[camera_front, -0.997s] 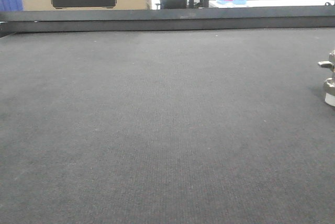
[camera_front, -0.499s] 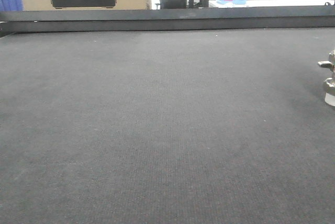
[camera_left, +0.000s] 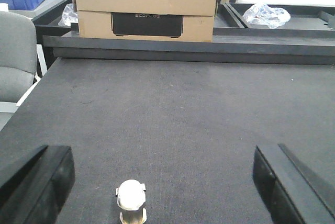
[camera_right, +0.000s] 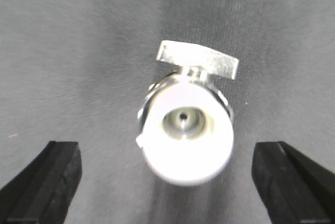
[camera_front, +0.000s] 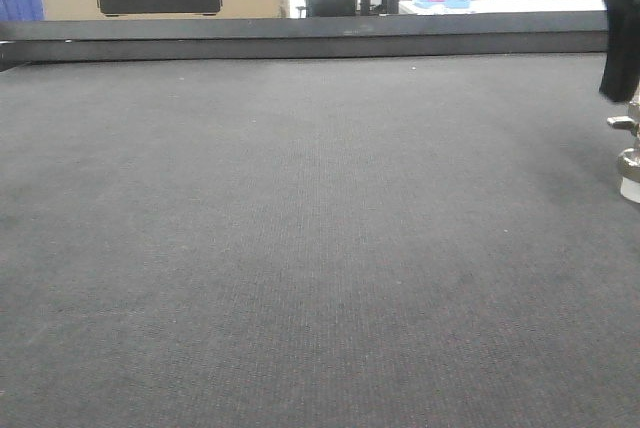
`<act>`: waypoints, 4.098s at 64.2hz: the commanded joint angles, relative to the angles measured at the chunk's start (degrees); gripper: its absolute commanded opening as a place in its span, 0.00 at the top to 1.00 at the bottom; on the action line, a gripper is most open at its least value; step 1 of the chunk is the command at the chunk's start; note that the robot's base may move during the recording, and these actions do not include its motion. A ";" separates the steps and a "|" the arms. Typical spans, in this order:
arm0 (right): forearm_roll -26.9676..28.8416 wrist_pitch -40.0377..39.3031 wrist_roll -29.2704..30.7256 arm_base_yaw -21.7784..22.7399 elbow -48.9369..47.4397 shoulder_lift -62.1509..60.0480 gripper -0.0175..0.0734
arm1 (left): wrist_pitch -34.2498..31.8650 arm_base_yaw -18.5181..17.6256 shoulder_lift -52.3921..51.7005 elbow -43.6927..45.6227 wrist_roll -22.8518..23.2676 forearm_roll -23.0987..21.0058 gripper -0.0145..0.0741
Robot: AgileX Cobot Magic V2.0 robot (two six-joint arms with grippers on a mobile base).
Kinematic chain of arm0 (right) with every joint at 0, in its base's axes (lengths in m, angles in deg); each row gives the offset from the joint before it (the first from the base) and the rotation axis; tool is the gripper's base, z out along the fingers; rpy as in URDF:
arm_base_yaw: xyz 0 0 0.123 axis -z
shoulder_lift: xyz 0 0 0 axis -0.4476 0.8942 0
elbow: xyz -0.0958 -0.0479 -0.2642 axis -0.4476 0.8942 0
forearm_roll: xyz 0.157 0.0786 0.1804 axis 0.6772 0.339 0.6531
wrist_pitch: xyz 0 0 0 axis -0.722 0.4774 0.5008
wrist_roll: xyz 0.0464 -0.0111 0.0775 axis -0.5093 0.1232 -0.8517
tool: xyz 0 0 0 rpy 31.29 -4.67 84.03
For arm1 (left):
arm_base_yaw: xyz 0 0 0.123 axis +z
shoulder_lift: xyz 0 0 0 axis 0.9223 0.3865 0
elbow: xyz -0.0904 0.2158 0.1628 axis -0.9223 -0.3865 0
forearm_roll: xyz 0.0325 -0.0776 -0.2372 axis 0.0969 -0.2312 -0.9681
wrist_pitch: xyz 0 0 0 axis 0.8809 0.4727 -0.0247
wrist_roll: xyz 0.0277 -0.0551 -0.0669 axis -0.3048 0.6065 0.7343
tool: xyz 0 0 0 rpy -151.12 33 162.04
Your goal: Place valve from conveyor to right shelf box
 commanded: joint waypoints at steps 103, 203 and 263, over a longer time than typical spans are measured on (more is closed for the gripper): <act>0.90 -13.95 0.36 0.03 15.41 -23.96 0.98 | 41.03 4.89 42.29 34.37 -11.39 -6.00 0.16; 3.86 -15.03 0.36 0.03 15.72 -25.59 0.98 | 34.03 9.98 75.39 41.11 -17.65 -8.87 0.73; 3.86 -10.96 0.36 0.03 -1.53 -26.18 0.98 | 38.22 6.03 40.21 41.11 -15.87 -11.53 0.96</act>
